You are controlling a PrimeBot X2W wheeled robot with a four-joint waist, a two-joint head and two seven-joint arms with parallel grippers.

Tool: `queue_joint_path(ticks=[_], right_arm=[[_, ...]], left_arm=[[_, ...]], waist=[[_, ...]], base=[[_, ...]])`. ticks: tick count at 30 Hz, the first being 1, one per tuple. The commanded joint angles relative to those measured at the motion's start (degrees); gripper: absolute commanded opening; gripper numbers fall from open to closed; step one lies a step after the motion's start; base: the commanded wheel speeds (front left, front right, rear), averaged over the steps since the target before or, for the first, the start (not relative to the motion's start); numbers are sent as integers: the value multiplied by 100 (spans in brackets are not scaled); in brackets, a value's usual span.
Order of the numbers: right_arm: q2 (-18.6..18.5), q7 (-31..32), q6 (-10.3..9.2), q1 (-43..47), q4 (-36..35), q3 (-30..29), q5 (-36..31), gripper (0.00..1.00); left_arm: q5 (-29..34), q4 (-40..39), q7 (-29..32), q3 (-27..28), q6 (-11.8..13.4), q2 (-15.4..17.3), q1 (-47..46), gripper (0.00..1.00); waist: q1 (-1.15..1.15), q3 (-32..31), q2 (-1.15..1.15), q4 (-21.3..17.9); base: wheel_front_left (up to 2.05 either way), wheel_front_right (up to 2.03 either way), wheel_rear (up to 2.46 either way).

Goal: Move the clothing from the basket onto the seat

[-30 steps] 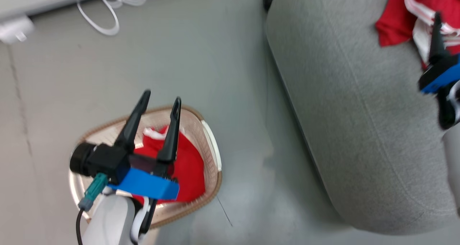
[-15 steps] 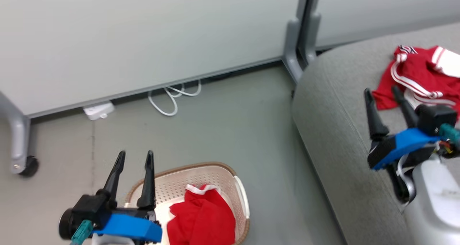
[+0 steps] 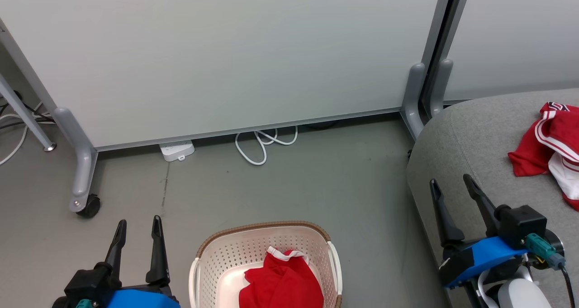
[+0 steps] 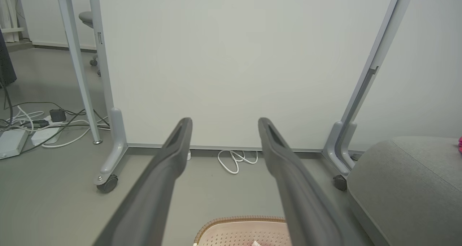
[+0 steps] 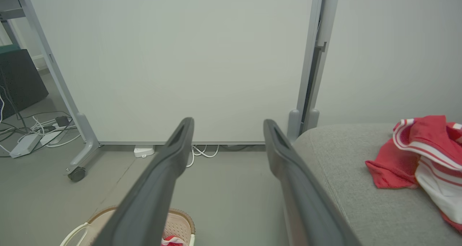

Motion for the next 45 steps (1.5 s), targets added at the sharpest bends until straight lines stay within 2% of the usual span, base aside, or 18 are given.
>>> queue_joint_path(ticks=[1, 16, 22, 27, 38, 45], right_arm=[[22, 19, 1, 119, -68, -3, -26, 100], [204, 339, 1, 356, -560, 93, -15, 100], [214, 359, 1, 111, -718, 219, 15, 100], [214, 335, 1, -288, -937, 276, -65, 100], [224, 50, 1, -1328, -1358, 178, -15, 100], [226, -117, 1, -1707, -1501, 217, 51, 100]], left_arm=[[41, 10, -15, 38, 1, -6, 55, 100], [45, 25, -15, 1, -1, -26, 79, 100], [77, 81, -15, -67, -1, -33, -165, 100], [101, 467, -15, -365, -1, 65, -732, 100], [-202, 2047, 254, -1569, -1, 781, -2838, 100], [-525, 2996, 437, -2156, -1, 998, -3859, 100]], waist=[[1, -3, 0, 19], [1, 44, 0, -79], [1, 461, 0, -312], [1, 1357, 0, -549], [1, 3942, 0, -1188], [1, 4923, 0, -1471]], base=[[0, 0, 0], [0, 0, 0], [0, 0, 0], [0, 0, 0], [0, 0, 0], [0, 0, 0]])
